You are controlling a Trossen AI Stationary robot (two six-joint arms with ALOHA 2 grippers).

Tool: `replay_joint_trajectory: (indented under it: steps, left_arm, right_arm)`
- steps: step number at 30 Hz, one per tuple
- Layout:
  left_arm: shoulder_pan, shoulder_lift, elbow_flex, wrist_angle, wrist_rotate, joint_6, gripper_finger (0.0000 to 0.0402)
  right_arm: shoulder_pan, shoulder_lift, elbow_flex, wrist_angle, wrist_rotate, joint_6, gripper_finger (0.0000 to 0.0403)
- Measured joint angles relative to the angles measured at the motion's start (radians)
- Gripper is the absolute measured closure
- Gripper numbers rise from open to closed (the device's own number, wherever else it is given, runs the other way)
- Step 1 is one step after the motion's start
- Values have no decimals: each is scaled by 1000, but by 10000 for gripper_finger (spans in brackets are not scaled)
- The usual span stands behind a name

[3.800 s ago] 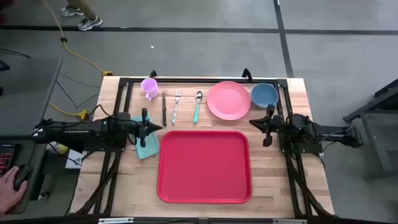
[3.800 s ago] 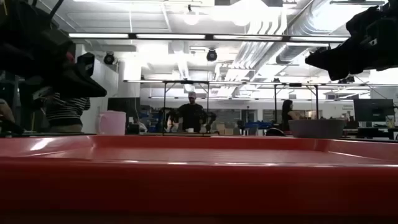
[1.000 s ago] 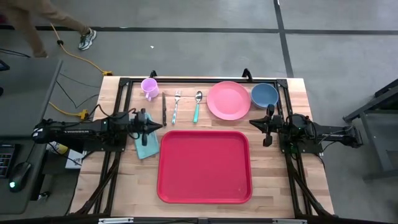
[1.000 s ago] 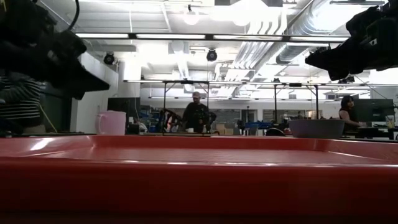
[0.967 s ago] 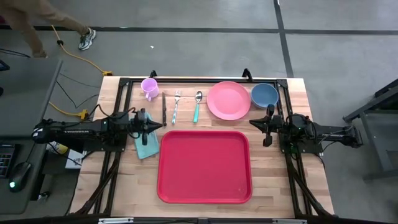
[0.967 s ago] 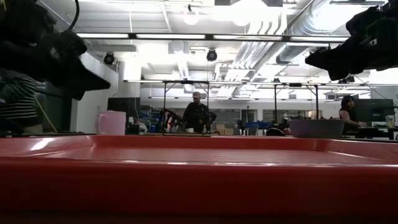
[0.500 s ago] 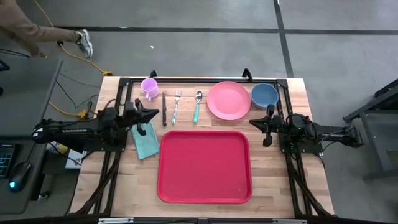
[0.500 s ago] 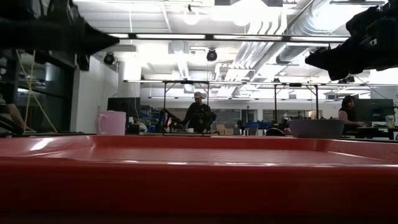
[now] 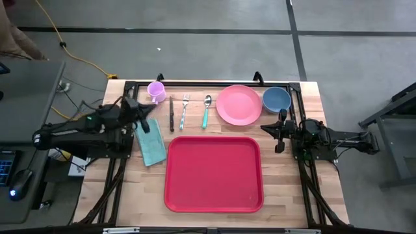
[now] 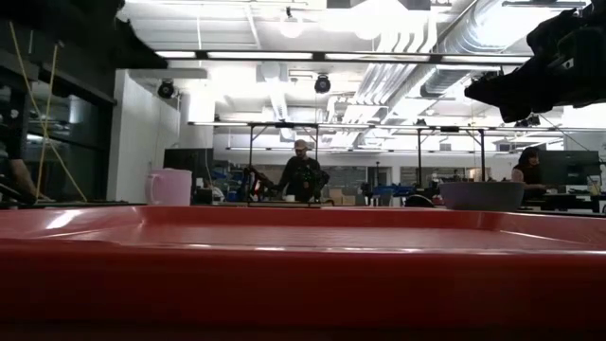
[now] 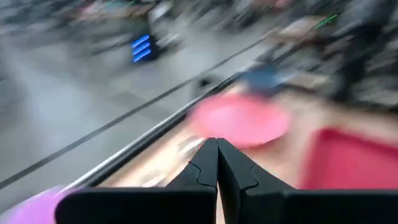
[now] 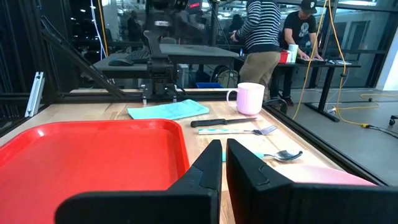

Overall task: Set up tray
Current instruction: Put the purple mug on the red tray

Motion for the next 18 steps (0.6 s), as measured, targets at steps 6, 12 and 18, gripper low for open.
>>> replay_joint_trajectory:
  steps: [6, 12, 18]
  left_arm:
    - [0, 73, 294, -492, -417, -210, 369]
    - [1, 173, 330, -691, -605, -439, 369]
    - [1, 396, 237, -881, -563, -817, 382]
  right_arm:
    - [0, 0, 0, 0, 0, 0, 402]
    - [0, 0, 0, 0, 0, 0, 402]
    - [0, 0, 0, 1, 0, 0, 402]
